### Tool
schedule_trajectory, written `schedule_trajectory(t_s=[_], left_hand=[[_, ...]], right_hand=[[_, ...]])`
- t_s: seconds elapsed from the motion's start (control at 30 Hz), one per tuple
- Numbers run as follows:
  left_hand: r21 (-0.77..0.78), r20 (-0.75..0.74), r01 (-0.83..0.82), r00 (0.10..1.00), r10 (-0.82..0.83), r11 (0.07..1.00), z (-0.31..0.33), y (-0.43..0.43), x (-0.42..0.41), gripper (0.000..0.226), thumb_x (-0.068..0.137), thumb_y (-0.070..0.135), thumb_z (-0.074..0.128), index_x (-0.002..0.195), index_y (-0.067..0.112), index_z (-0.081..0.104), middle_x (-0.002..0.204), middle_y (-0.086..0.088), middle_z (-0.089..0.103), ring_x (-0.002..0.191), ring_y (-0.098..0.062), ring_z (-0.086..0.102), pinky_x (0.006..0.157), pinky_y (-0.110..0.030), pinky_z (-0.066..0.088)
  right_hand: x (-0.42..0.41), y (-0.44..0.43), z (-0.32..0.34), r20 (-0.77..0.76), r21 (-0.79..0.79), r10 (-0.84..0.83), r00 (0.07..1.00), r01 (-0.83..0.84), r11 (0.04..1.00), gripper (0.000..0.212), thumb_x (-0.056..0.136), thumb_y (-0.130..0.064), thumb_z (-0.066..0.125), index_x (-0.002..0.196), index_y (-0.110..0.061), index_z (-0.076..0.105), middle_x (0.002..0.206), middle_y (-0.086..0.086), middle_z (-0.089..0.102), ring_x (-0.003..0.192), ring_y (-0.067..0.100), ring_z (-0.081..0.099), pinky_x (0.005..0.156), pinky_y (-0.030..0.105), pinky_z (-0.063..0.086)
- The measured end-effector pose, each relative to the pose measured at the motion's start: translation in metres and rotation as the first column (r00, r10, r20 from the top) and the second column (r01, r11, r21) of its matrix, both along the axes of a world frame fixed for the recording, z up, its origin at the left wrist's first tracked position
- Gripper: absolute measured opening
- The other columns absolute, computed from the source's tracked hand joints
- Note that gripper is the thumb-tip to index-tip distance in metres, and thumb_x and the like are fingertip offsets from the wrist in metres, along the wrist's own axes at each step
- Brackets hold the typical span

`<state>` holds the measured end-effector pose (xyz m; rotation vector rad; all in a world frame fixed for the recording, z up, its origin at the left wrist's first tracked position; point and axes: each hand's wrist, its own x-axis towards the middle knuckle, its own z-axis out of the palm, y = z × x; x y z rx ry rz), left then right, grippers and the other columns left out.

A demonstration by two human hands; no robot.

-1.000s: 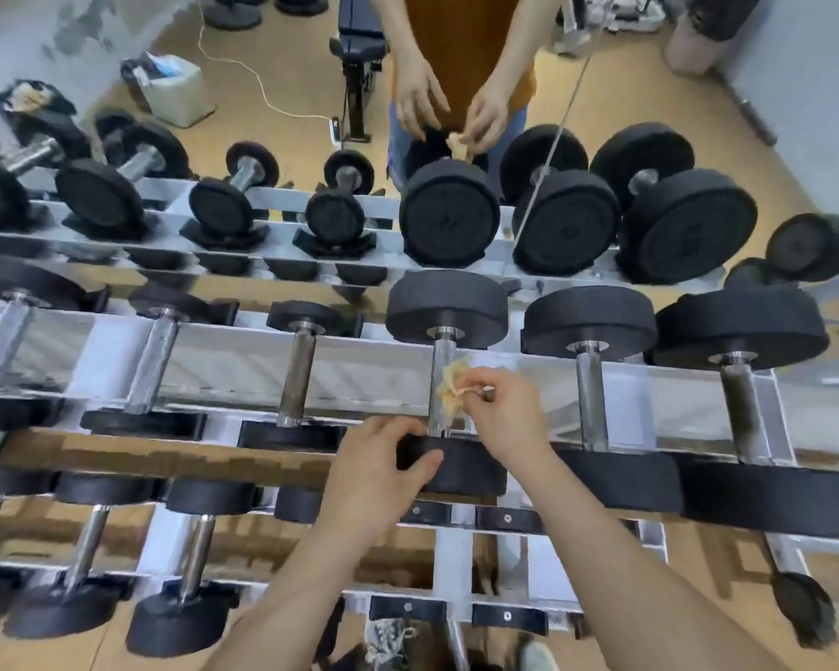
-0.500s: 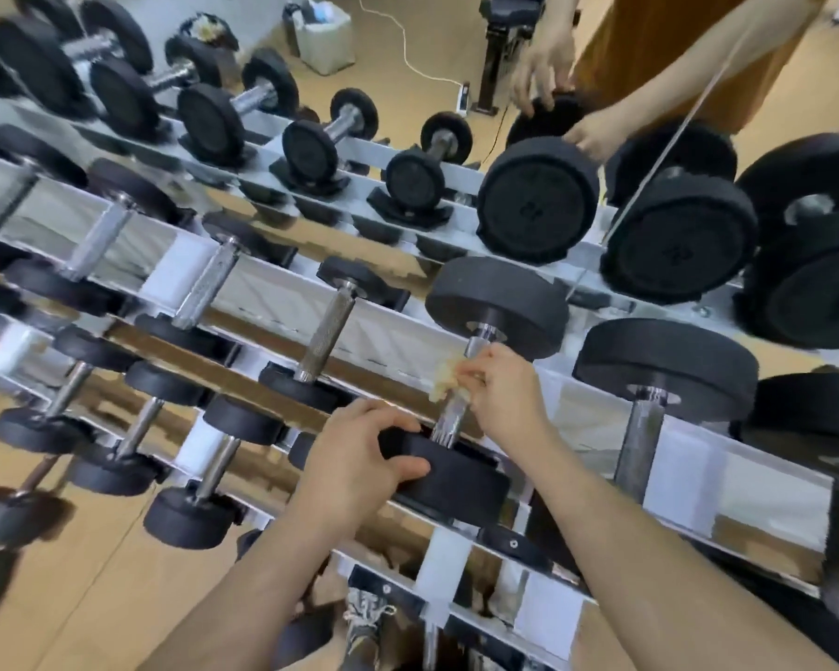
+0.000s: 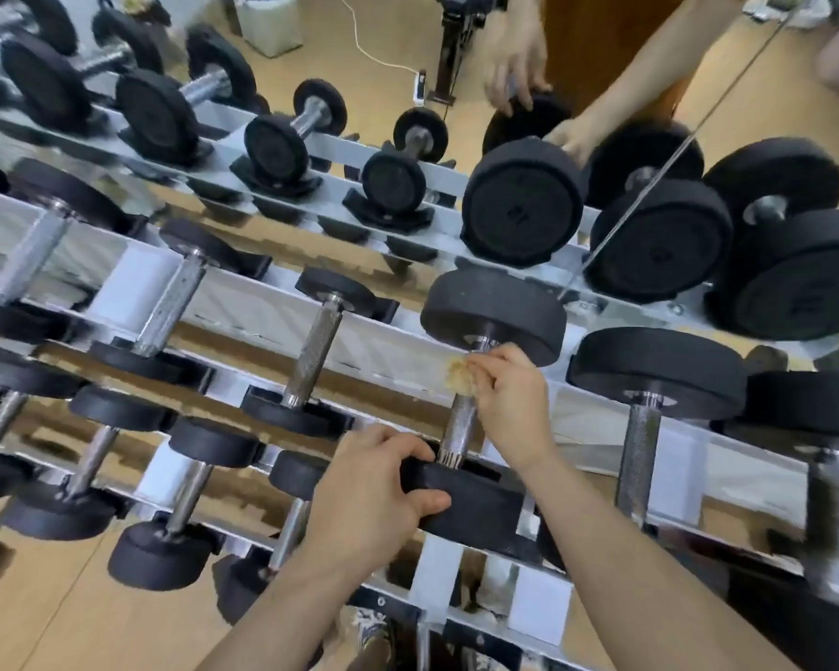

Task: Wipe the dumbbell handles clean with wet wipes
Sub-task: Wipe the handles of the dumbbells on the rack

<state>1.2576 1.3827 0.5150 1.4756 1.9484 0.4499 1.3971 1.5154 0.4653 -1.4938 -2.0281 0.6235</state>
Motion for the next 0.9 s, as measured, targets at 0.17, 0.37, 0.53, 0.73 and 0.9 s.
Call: schedule_trajectory(t_s=[0.17, 0.37, 0.53, 0.73, 0.9], left_hand=[[-0.069, 0.006, 0.058, 0.998, -0.058, 0.996, 0.004, 0.006, -0.006, 0.04, 0.074, 0.057, 0.071, 0.108, 0.045, 0.057, 0.104, 0.024, 0.044, 0.109, -0.003, 0.035, 0.093, -0.029, 0.042], [-0.129, -0.033, 0.145, 0.988, -0.15, 0.981, 0.007, 0.015, -0.011, 0.042, 0.074, 0.062, 0.068, 0.111, 0.046, 0.055, 0.101, 0.025, 0.04, 0.106, -0.002, 0.032, 0.085, -0.025, 0.04], [-0.159, 0.005, 0.141, 0.99, -0.142, 0.977, 0.009, 0.021, -0.015, 0.042, 0.069, 0.065, 0.071, 0.103, 0.046, 0.054, 0.094, 0.026, 0.041, 0.101, -0.002, 0.033, 0.081, -0.024, 0.036], [-0.163, 0.004, 0.154, 0.988, -0.155, 0.975, 0.005, 0.02, -0.017, 0.048, 0.07, 0.067, 0.068, 0.11, 0.045, 0.053, 0.099, 0.024, 0.039, 0.101, -0.003, 0.029, 0.08, -0.024, 0.034], [-0.161, -0.025, 0.181, 0.982, -0.187, 0.97, 0.005, 0.021, -0.017, 0.048, 0.07, 0.067, 0.068, 0.11, 0.045, 0.053, 0.095, 0.025, 0.038, 0.103, -0.004, 0.031, 0.079, -0.024, 0.034]], right_hand=[[-0.005, -0.017, -0.006, -0.087, -0.131, -0.315, 0.945, 0.303, 0.944, 0.014, 0.086, -0.005, 0.066, 0.093, -0.011, 0.077, 0.085, -0.004, 0.055, 0.079, 0.015, 0.056, 0.073, 0.007, 0.035], [-0.013, -0.009, 0.004, -0.092, -0.286, -0.305, 0.948, 0.268, 0.92, 0.008, 0.079, -0.012, 0.078, 0.087, -0.01, 0.077, 0.093, -0.003, 0.051, 0.074, -0.002, 0.053, 0.073, -0.001, 0.036], [-0.026, 0.003, 0.001, -0.225, -0.289, -0.622, 0.75, 0.558, 0.777, 0.005, 0.083, -0.013, 0.072, 0.079, -0.016, 0.075, 0.084, -0.005, 0.06, 0.072, 0.008, 0.056, 0.072, 0.003, 0.036], [-0.02, 0.011, -0.016, -0.283, -0.567, -0.812, 0.51, 0.594, 0.571, 0.025, 0.082, -0.005, 0.064, 0.067, -0.024, 0.068, 0.077, -0.001, 0.071, 0.08, 0.022, 0.067, 0.081, 0.038, 0.056], [-0.014, -0.001, -0.005, -0.076, -0.117, -0.423, 0.903, 0.413, 0.903, 0.011, 0.087, -0.003, 0.062, 0.082, -0.009, 0.07, 0.082, 0.004, 0.06, 0.074, 0.018, 0.054, 0.067, 0.018, 0.033]])
